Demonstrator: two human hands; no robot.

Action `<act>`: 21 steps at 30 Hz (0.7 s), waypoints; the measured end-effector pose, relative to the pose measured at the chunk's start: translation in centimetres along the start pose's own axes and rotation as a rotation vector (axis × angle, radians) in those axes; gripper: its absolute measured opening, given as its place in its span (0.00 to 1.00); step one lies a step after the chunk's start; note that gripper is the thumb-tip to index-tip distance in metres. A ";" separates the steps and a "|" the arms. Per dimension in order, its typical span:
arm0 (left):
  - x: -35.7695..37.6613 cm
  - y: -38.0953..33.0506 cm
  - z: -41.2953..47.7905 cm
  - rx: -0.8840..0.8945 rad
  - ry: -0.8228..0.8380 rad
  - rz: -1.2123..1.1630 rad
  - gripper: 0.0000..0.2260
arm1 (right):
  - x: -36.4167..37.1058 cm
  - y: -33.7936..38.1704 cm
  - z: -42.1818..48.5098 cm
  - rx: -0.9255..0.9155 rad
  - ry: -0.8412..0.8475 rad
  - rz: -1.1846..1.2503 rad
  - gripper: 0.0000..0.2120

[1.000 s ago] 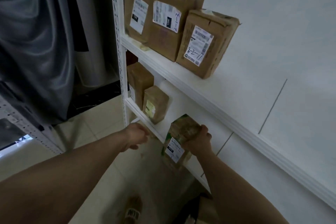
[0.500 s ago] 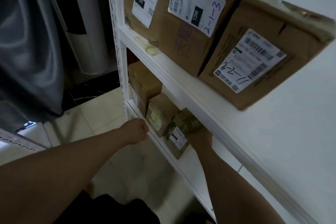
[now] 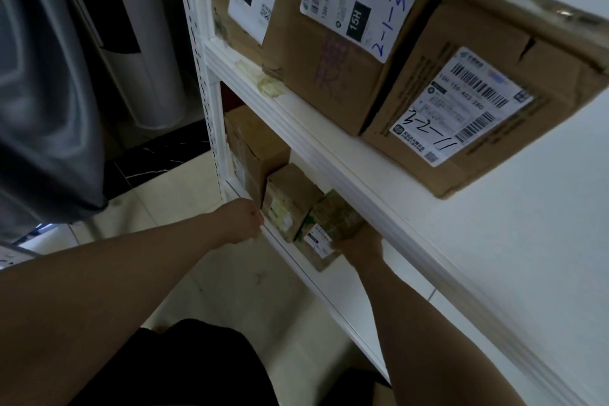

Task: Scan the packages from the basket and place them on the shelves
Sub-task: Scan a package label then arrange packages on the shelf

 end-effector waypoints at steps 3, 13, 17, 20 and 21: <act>0.9 -0.3 -1.2 0.008 0.004 0.028 0.07 | 0.0 -0.6 -0.4 0.028 0.018 0.006 0.29; 6.5 0.0 -6.4 -0.008 0.022 0.033 0.09 | -1.7 -7.6 -6.7 0.101 -0.047 0.013 0.54; 10.9 0.5 -9.3 0.031 0.046 0.098 0.10 | -2.6 -16.2 -13.1 0.271 -0.098 0.158 0.43; 14.9 1.1 -12.6 0.074 0.099 0.126 0.08 | -4.1 -22.8 -19.5 0.381 -0.129 0.226 0.30; 16.4 1.4 -13.9 0.081 0.128 0.128 0.06 | -4.5 -24.5 -21.9 0.422 -0.143 0.231 0.26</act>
Point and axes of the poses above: each hand's wrist, its own z-axis towards the middle knuckle, its own x-axis out of the palm, y = z × x, the point moved 2 cm from there along z, towards the middle knuckle, and after that the axes turned 8 degrees about -x, right-handed, at the moved point
